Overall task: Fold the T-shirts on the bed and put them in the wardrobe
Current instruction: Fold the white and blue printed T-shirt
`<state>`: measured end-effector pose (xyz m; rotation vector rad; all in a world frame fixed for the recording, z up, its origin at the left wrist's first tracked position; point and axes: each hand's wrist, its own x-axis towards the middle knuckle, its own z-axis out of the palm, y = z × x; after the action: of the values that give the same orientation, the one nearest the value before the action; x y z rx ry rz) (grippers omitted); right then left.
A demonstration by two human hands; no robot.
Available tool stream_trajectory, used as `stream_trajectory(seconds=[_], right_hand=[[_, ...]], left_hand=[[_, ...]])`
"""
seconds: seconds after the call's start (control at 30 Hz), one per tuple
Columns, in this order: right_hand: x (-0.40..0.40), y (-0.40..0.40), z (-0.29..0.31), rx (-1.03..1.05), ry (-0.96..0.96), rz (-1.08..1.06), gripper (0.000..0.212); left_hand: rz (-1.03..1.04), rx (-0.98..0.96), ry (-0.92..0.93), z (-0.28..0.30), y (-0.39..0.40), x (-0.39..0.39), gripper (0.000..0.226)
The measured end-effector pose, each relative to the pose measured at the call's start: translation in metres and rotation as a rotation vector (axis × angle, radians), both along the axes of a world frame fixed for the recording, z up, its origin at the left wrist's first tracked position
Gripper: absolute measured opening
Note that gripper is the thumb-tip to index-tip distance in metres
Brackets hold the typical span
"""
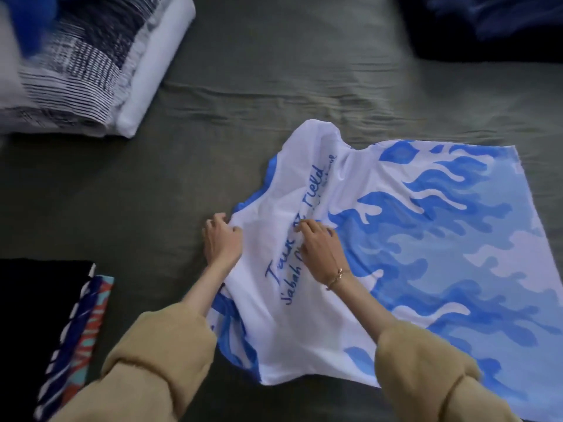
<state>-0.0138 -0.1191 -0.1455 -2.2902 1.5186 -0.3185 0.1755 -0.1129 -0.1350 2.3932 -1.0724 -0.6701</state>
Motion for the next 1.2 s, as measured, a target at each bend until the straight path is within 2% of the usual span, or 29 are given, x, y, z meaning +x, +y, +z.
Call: stream_trajectory(seconds=[0.2, 0.3, 0.4, 0.5, 0.57, 0.63, 0.7, 0.8, 0.9, 0.93, 1.0, 1.07, 1.2], right_hand=[[0.038, -0.081, 0.007, -0.020, 0.115, -0.104, 0.038], [0.047, -0.121, 0.011, -0.075, 0.144, -0.129, 0.045], [0.056, -0.153, 0.012, -0.038, 0.178, -0.070, 0.057], [0.065, -0.174, 0.013, 0.000, 0.289, 0.039, 0.066], [0.072, -0.183, 0.015, -0.051, 0.369, 0.104, 0.059], [0.079, -0.189, 0.022, -0.068, 0.484, 0.129, 0.042], [0.091, -0.196, 0.026, -0.015, 0.570, 0.146, 0.030], [0.114, -0.201, 0.032, 0.000, 0.452, 0.137, 0.027], [0.143, -0.202, 0.031, -0.013, 0.276, 0.149, 0.021], [0.154, -0.201, 0.030, 0.011, 0.222, 0.168, 0.019], [0.176, -0.195, 0.027, 0.046, 0.161, 0.211, 0.015], [0.193, -0.188, 0.024, 0.054, 0.142, 0.232, 0.015], [0.209, -0.177, 0.006, 0.072, 0.056, 0.252, 0.019]], left_hand=[[-0.148, 0.160, 0.197, -0.002, -0.040, 0.043, 0.046], [-0.240, 0.185, 0.301, -0.006, -0.050, 0.063, 0.036], [-0.380, 0.216, 0.389, -0.009, -0.051, 0.081, 0.018], [-0.507, 0.266, 0.402, -0.012, -0.048, 0.089, 0.033], [-0.504, 0.256, 0.545, -0.011, -0.045, 0.096, 0.031], [-0.465, 0.274, 0.716, -0.005, -0.043, 0.106, 0.027], [-0.461, 0.314, 0.766, -0.002, -0.040, 0.120, 0.032], [-0.485, 0.386, 0.746, 0.002, -0.035, 0.139, 0.022], [-0.478, 0.518, 0.773, 0.010, -0.029, 0.156, 0.024], [-0.478, 0.568, 0.771, 0.011, -0.027, 0.163, 0.031], [-0.489, 0.665, 0.765, 0.010, -0.021, 0.177, 0.070], [-0.491, 0.763, 0.761, 0.009, -0.017, 0.186, 0.083], [-0.531, 0.862, 0.680, 0.006, -0.013, 0.190, 0.054]])
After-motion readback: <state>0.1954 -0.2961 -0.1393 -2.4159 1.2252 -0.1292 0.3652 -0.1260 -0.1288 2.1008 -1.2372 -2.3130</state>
